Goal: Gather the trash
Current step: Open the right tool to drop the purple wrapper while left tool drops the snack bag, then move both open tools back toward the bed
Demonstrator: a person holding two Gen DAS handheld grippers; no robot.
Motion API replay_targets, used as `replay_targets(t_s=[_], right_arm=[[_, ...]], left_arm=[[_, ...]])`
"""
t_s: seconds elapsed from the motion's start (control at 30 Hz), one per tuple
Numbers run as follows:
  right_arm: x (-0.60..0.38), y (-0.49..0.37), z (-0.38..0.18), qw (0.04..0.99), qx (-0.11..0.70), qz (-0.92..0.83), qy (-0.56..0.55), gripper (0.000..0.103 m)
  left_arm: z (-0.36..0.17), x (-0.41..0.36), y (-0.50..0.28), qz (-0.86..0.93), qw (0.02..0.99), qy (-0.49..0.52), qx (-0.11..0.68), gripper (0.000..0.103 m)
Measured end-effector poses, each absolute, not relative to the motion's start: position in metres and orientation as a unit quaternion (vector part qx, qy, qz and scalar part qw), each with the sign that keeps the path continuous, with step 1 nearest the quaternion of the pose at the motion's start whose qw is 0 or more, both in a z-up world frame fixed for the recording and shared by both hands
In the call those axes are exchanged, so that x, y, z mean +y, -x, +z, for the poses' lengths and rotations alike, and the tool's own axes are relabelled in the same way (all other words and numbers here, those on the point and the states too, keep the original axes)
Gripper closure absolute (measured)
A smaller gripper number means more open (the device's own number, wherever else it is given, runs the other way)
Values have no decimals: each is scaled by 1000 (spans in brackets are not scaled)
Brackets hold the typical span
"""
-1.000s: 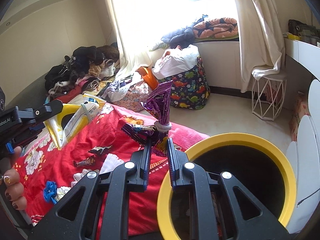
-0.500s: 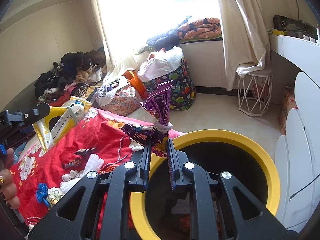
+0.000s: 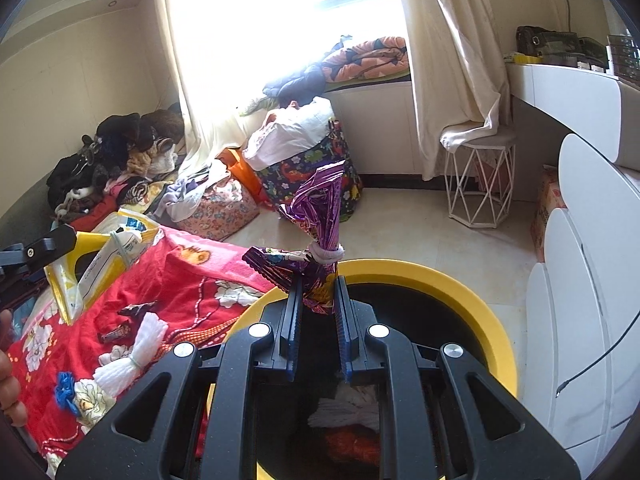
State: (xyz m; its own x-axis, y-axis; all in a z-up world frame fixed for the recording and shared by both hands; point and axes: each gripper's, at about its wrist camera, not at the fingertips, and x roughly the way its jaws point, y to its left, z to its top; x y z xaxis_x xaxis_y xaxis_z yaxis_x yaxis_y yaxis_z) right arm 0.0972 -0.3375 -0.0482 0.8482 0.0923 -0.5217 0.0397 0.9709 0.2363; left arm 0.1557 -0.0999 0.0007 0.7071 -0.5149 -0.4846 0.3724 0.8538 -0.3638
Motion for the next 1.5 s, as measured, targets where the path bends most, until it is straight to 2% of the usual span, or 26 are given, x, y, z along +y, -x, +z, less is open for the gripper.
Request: replay_targets(t_s=[1.23, 1.37, 1.4, 1.43, 1.47, 1.5], right_arm=[[-376, -103, -73, 935, 314, -10, -163, 87], [-379, -105, -76, 931, 320, -9, -176, 86], [-381, -106, -76, 930, 320, -10, -180, 79], [-383, -106, -77, 929, 321, -12, -183, 67], [-384, -106, -78, 928, 321, -15, -186, 63], [-385, -105, -79, 928, 320, -17, -192, 58]], left_arm=[[-46, -173, -153, -291, 882, 66, 366, 90], [-54, -177, -156, -295, 876, 68, 376, 89], [-55, -177, -157, -295, 875, 72, 378, 89], [-56, -176, -158, -294, 874, 76, 379, 84], [-56, -175, -158, -294, 874, 81, 379, 70], [-57, -174, -159, -292, 874, 85, 379, 62]])
